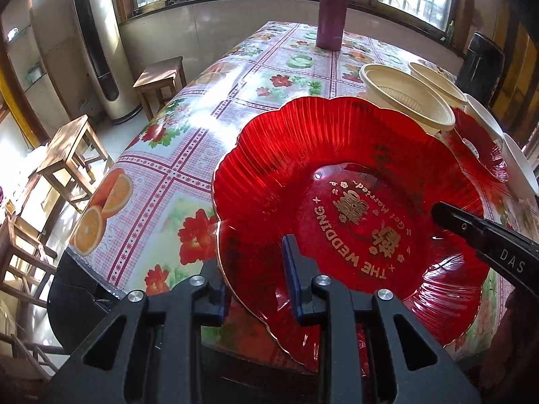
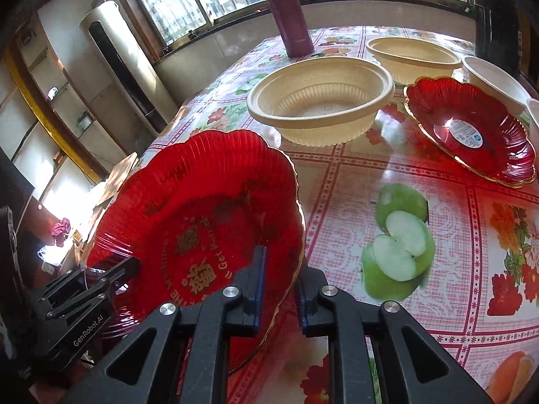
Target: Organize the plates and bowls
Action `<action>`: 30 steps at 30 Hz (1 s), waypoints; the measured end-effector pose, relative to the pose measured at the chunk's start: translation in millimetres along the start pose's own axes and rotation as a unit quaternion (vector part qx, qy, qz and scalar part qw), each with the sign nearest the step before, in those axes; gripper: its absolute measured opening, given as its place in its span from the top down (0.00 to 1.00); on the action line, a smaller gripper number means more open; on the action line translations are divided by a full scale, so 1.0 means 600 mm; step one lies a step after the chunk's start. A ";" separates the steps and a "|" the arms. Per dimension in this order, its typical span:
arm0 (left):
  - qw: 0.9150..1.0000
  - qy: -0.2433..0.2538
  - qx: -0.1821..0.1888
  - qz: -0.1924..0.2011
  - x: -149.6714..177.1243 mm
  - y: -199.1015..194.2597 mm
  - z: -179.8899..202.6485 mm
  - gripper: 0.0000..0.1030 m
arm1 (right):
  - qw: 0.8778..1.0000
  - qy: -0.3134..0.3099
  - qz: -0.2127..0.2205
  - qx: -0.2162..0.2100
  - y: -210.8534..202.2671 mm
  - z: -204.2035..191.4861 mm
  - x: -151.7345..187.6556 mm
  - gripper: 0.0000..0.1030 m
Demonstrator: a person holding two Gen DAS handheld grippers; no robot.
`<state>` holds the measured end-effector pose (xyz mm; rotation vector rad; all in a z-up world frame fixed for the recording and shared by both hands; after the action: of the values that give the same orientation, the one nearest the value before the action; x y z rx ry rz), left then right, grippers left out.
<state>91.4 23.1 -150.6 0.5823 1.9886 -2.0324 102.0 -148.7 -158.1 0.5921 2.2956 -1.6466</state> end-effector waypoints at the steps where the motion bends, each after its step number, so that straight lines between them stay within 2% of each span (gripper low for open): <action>1: 1.000 -0.001 -0.004 0.005 0.001 -0.008 -0.004 0.76 | 1.000 0.002 0.002 -0.007 -0.004 0.002 -0.001 0.79; 3: 0.999 -0.003 -0.018 0.026 0.005 -0.028 -0.007 0.73 | 1.000 -0.005 0.018 -0.011 -0.022 0.004 -0.003 0.61; 4: 0.999 -0.005 -0.024 0.039 0.008 -0.042 -0.011 0.66 | 0.999 -0.008 0.032 -0.010 -0.034 0.007 -0.003 0.55; 5: 0.998 -0.007 -0.025 0.053 0.009 -0.057 -0.015 0.55 | 0.999 -0.011 0.047 -0.009 -0.049 0.011 -0.002 0.46; 6: 0.997 -0.010 -0.024 0.067 0.009 -0.072 -0.017 0.49 | 0.998 -0.013 0.065 -0.011 -0.065 0.017 -0.001 0.41; 7: 0.996 -0.013 -0.021 0.082 0.010 -0.090 -0.018 0.41 | 0.997 -0.012 0.081 -0.012 -0.082 0.025 0.000 0.40; 10: 0.992 -0.009 0.009 0.128 0.003 -0.145 0.000 0.33 | 0.992 0.001 0.122 -0.011 -0.129 0.063 0.001 0.32; 11: 0.990 -0.002 0.022 0.142 -0.003 -0.162 0.013 0.23 | 0.991 0.008 0.131 -0.009 -0.143 0.079 0.002 0.31; 12: 0.987 0.007 0.036 0.154 -0.009 -0.174 0.033 0.19 | 0.990 0.017 0.138 -0.006 -0.155 0.097 0.003 0.30; 14: 0.984 0.031 0.059 0.165 -0.024 -0.194 0.076 0.18 | 0.988 0.037 0.148 -0.003 -0.177 0.133 0.005 0.30; 17: 0.983 0.062 0.102 0.136 -0.047 -0.197 0.152 0.18 | 0.985 0.067 0.159 0.000 -0.206 0.187 0.010 0.30; 22: 0.976 0.087 0.197 0.043 -0.089 -0.167 0.290 0.18 | 0.976 0.125 0.173 -0.031 -0.236 0.267 0.009 0.29; 26: 0.972 0.096 0.213 -0.012 -0.115 -0.130 0.381 0.18 | 0.969 0.169 0.166 -0.073 -0.231 0.325 -0.004 0.29; 28: 0.973 0.084 0.207 -0.050 -0.127 -0.095 0.406 0.18 | 0.962 0.200 0.156 -0.102 -0.220 0.351 -0.010 0.29; 30: 0.970 0.065 0.221 -0.077 -0.134 -0.066 0.420 0.18 | 0.952 0.229 0.149 -0.139 -0.207 0.371 -0.016 0.29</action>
<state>116.7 -233.7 -81.1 0.6791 1.6913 -2.6230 46.1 -395.1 -122.6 1.2870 2.5175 -1.1037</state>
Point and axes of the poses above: each gripper's, at about its wrist camera, not at the fingertips, and y roughly the way its jaws point, z to its right, x to its underside, the point moved 6 cm from there along y, roughly the way its jaws point, and after that the axes turned 9 degrees about -z, right-handed, at the moved point
